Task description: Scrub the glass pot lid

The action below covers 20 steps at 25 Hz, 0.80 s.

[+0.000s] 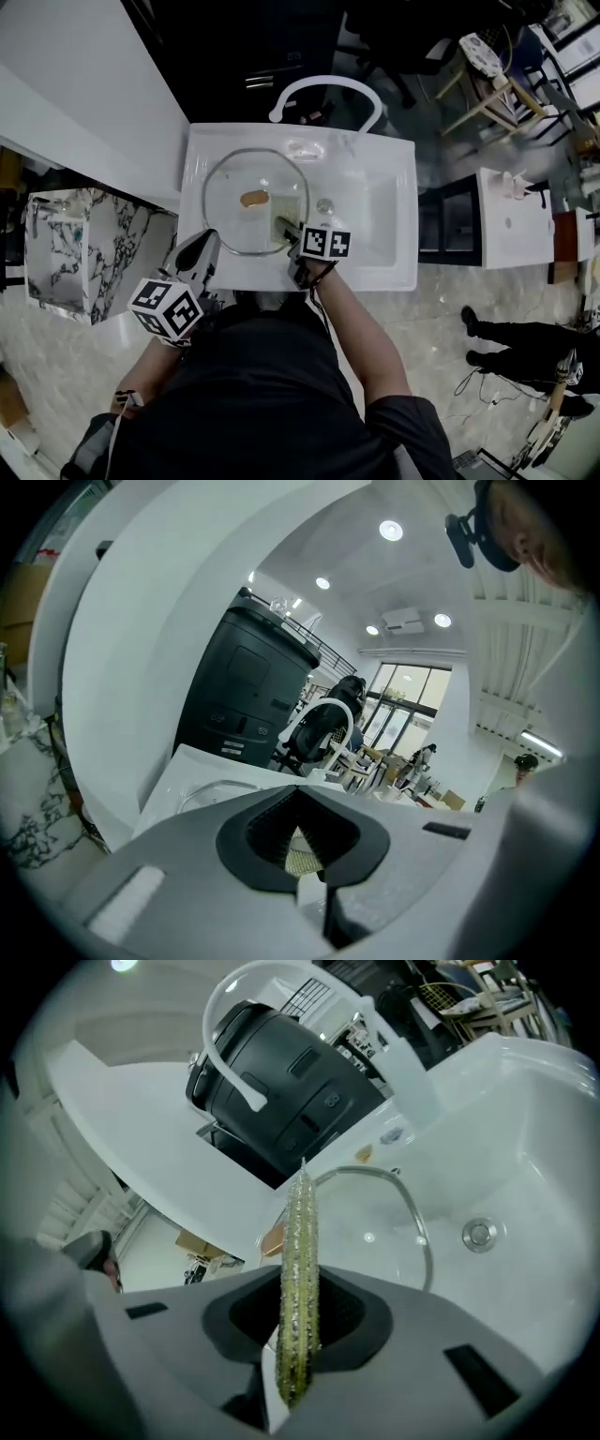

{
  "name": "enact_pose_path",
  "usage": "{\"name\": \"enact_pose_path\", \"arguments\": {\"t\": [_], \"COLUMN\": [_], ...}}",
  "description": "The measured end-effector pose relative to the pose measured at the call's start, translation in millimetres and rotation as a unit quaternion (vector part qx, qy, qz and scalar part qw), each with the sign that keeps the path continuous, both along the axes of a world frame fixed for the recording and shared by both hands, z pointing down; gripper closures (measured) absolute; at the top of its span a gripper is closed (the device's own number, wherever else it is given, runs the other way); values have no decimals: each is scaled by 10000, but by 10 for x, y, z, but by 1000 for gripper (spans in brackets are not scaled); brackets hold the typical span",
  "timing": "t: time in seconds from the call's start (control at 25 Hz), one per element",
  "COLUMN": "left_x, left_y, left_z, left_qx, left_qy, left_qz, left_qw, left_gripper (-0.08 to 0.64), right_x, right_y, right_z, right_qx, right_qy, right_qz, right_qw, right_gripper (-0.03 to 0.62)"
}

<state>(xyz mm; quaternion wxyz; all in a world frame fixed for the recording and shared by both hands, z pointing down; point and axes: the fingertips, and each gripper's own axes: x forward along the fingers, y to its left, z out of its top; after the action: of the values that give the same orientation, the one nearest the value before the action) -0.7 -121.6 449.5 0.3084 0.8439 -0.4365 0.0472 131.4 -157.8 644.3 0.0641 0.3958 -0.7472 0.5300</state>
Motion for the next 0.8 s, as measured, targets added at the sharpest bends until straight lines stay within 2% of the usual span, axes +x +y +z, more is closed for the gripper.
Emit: {"name": "enact_pose_path", "arguments": {"t": [0.2,0.4,0.56,0.8], "left_x": [-307,-447,-331,-52], "left_y": [112,173,177,151], "left_z": [50,91,115,92], "left_qx": [-141,-237,-281,-277], "left_qy": [-1,-29,-73,-110], "left_qz": [-469,-721,-622,-308], "left_qw": [9988,9971,9976,9991], "left_gripper": [560,560,560,560], "right_x": [-95,-62,331,993], "right_y": [-209,-283,-351,-290], "right_z": [177,196,261,424], "right_qx": [-468,-545,-575,-802], "right_qy": [-133,-374,-335,-259], "right_qz": [69,-36,373,1107], "right_qw": [9988,9978,9971,9903], "right_gripper": [526,526,526,526]}}
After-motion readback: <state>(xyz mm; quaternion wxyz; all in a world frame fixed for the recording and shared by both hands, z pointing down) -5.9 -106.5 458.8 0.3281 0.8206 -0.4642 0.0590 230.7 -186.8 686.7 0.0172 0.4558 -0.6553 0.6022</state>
